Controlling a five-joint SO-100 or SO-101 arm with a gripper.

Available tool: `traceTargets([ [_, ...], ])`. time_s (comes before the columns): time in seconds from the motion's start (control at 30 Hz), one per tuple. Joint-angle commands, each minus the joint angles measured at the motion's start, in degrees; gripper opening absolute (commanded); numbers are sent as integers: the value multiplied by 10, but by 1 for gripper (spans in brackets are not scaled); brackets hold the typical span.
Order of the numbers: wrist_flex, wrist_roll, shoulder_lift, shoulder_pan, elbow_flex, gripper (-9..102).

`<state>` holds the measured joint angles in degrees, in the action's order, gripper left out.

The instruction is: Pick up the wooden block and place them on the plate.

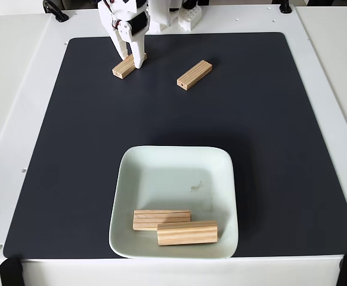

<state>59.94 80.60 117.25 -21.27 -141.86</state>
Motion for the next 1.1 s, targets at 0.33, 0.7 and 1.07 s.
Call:
traceTargets([
  [0.33,-69,-235,142,113,31,0],
  [0.7,-240,-627,201,226,111,0],
  [1.07,-236,-812,-203,261,517,0],
])
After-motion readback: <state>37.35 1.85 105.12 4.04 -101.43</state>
